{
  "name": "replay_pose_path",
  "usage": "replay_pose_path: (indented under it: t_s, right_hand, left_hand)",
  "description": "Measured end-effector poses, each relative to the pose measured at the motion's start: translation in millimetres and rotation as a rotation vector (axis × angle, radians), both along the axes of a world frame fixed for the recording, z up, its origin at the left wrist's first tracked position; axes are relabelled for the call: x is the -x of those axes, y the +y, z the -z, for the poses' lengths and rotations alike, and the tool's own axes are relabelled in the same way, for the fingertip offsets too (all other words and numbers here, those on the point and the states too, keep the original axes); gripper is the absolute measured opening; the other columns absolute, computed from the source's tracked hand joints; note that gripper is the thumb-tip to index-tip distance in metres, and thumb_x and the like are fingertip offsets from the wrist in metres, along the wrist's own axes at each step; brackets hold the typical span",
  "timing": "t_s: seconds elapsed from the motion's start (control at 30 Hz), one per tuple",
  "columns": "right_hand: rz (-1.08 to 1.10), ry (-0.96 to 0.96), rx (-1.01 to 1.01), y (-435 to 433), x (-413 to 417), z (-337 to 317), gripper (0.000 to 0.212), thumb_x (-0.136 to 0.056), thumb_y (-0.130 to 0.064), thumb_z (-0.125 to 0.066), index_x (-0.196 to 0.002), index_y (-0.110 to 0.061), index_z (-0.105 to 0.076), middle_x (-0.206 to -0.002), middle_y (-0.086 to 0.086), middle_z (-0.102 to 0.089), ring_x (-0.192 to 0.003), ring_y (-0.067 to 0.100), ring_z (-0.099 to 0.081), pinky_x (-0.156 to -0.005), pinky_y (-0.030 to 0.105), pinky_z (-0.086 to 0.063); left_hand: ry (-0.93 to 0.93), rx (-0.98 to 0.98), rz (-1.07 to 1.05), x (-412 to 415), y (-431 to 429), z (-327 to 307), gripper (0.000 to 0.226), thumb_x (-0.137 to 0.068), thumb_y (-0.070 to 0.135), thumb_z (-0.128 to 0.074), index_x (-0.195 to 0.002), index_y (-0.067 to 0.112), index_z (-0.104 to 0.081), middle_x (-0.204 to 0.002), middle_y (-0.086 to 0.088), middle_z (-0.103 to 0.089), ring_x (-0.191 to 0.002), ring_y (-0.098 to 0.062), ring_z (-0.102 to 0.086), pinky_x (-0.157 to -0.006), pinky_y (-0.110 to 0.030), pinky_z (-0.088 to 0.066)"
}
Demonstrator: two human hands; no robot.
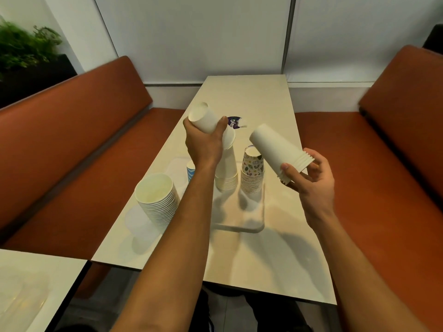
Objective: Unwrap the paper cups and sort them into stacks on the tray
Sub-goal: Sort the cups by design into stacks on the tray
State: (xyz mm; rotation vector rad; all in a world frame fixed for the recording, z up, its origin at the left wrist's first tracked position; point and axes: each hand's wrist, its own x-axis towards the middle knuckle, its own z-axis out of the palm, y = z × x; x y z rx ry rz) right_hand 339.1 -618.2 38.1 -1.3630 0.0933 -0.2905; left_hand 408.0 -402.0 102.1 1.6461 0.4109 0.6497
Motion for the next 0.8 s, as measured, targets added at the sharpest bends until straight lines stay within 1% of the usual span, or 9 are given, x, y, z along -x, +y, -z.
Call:
replay_pose_path:
  t_s: [0.07, 0.2, 0.3, 0.43, 0.57, 0.67, 0.73, 0.8]
  right_hand:
    - [-0.013, 0.003, 0.012, 1.9, -1.0, 0.7, 0.065, -0.078, -0.017, -0.089, -0.135, -0.023, -0.057, -0.132, 0.009, -0.062, -0.108, 0.029, -0.071, -0.080, 0.047, -0.065]
    - [-0.036, 0.015, 0.021, 3.7, -0.6, 1.7, 0.069, -0.074, -0.021, -0.091, -0.134, -0.023, -0.057, -0.130, 0.009, -0.062, -0.109, 0.032, -0.071, -0.079, 0.047, -0.065]
    - [-0.052, 0.032, 0.021, 3.4, 1.7, 1.2, 0.078, -0.066, -0.030, -0.090, -0.135, -0.022, -0.057, -0.130, 0.010, -0.062, -0.108, 0.031, -0.072, -0.080, 0.049, -0.065]
    - [-0.068, 0.043, 0.028, 4.5, 4.3, -1.5, 0.081, -0.064, -0.031, -0.089, -0.137, -0.021, -0.056, -0.129, 0.008, -0.063, -0.101, 0.025, -0.074, -0.082, 0.049, -0.064]
    - [-0.071, 0.049, 0.024, 5.8, 3.6, -2.3, 0.080, -0.065, -0.029, -0.089, -0.138, -0.020, -0.056, -0.130, 0.008, -0.063, -0.098, 0.022, -0.075, -0.083, 0.049, -0.064]
    - [-0.083, 0.049, 0.020, 7.3, 3.6, -1.9, 0.081, -0.065, -0.030, -0.089, -0.138, -0.020, -0.056, -0.131, 0.008, -0.062, -0.099, 0.022, -0.075, -0.083, 0.048, -0.064]
    - [-0.091, 0.042, 0.021, 9.3, 3.4, -2.0, 0.081, -0.064, -0.031, -0.089, -0.138, -0.020, -0.057, -0.131, 0.009, -0.062, -0.097, 0.021, -0.076, -0.082, 0.047, -0.065]
    - [-0.102, 0.038, 0.016, 10.9, 3.0, -2.1, 0.081, -0.064, -0.032, -0.090, -0.137, -0.021, -0.057, -0.132, 0.010, -0.062, -0.097, 0.022, -0.076, -0.081, 0.046, -0.065]
  left_hand:
    - [0.058, -0.081, 0.012, -7.7, -1.1, 7.3, 0.076, -0.078, 0.045, -0.086, -0.136, 0.020, -0.045, -0.133, -0.003, -0.061, -0.113, -0.023, -0.061, -0.096, -0.039, -0.052]
    - [0.138, -0.152, 0.046, -17.7, -3.5, 19.0, 0.077, -0.078, 0.044, -0.087, -0.136, 0.017, -0.045, -0.134, -0.004, -0.061, -0.119, -0.026, -0.059, -0.094, -0.036, -0.048]
    - [0.199, -0.209, 0.071, -24.5, -4.3, 26.3, 0.077, -0.077, 0.045, -0.087, -0.135, 0.017, -0.044, -0.135, -0.005, -0.060, -0.121, -0.029, -0.059, -0.097, -0.042, -0.049]
    - [0.256, -0.236, 0.095, -27.3, -3.2, 33.3, 0.080, -0.076, 0.046, -0.088, -0.137, 0.017, -0.044, -0.137, -0.006, -0.059, -0.124, -0.030, -0.057, -0.099, -0.043, -0.048]
    - [0.256, -0.187, 0.121, -26.1, 3.0, 39.4, 0.085, -0.077, 0.048, -0.087, -0.143, 0.021, -0.041, -0.142, -0.004, -0.057, -0.127, -0.027, -0.056, -0.101, -0.040, -0.047]
    - [0.236, -0.153, 0.134, -22.4, 5.7, 42.7, 0.088, -0.077, 0.052, -0.085, -0.146, 0.024, -0.039, -0.146, -0.003, -0.053, -0.132, -0.025, -0.053, -0.106, -0.042, -0.047]
    - [0.206, -0.143, 0.123, -18.1, 4.4, 43.2, 0.085, -0.079, 0.053, -0.084, -0.146, 0.024, -0.039, -0.147, -0.002, -0.053, -0.133, -0.022, -0.051, -0.107, -0.041, -0.046]
    - [0.164, -0.133, 0.099, -11.8, 2.5, 42.3, 0.077, -0.084, 0.053, -0.079, -0.145, 0.023, -0.042, -0.144, 0.000, -0.055, -0.132, -0.019, -0.051, -0.103, -0.036, -0.045]
